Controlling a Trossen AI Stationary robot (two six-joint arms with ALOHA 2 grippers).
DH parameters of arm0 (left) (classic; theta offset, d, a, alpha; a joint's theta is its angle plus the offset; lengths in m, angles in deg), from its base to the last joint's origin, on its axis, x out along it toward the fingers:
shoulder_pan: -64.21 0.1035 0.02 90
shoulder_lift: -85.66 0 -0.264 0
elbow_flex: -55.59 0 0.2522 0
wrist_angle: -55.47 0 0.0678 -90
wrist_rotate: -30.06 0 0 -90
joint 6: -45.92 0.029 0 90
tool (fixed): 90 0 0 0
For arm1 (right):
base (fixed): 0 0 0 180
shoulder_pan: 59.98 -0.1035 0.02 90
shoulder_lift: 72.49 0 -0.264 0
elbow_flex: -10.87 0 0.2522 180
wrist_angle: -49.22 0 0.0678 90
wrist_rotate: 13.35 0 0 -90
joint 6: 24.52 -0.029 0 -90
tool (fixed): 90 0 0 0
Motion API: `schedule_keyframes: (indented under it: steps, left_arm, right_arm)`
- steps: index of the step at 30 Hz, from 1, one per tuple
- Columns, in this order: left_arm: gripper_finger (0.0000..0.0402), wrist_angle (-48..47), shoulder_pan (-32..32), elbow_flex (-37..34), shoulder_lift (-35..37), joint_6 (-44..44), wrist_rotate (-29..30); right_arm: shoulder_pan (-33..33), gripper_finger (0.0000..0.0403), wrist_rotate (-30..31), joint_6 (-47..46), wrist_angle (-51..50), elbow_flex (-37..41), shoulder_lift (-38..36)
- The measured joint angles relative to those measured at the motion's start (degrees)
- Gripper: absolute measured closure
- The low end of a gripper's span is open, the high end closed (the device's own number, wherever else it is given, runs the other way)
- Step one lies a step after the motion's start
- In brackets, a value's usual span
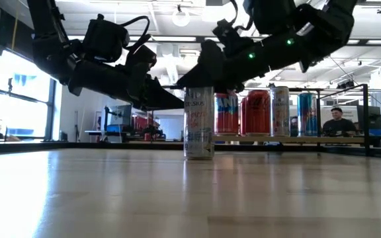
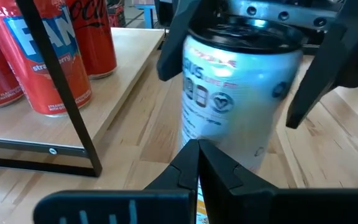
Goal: Place canned beverage on shelf
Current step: Put the white yellow soda can on the shelf aligned with the white yellow soda can
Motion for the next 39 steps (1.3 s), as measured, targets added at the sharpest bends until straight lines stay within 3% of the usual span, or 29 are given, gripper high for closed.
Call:
schedule_keyframes:
  steps: [3,7,10,14,21,26,29,39]
  left_arm:
    - [0.0401,-0.07,-0.06,0.00,0.00,0.02,-0.06]
    - [0.0401,-0.32,-0.63,0.00,0.77,0.04,-1.64]
    - [0.0401,-0.81,-1.18,0.04,2.15,0.11,-1.76]
    - [0.0401,-2.97,-1.75,0.04,3.98,0.57,-1.79]
    - [0.0401,-4.82,-2.37,0.04,4.87,1.31,-1.79]
    - [0.0401,-4.79,-2.73,0.04,4.87,2.23,-1.71]
    - [0.0401,-4.44,-2.73,0.04,4.87,2.26,-1.84]
    - [0.0401,-3.67,-2.91,0.04,4.87,3.24,-1.91]
  right_arm:
    - [-0.04,0.0164,-0.45,0.50,-1.49,-0.81,-0.46]
    - [-0.04,0.0164,-5.51,0.60,-2.54,0.23,-4.16]
    - [-0.31,0.0164,-5.86,2.72,-4.56,2.00,-9.15]
    - [-0.57,0.0164,-5.74,7.26,-14.95,4.29,-19.60]
    - [1.74,0.0164,-6.26,14.92,-41.88,5.13,-43.83]
    - [8.61,0.0164,-6.91,21.58,-55.50,5.11,-58.23]
    - [15.02,0.0164,-11.13,23.56,-58.05,5.13,-63.17]
    - [36.16,0.0164,-29.00,24.24,-61.69,5.17,-62.74]
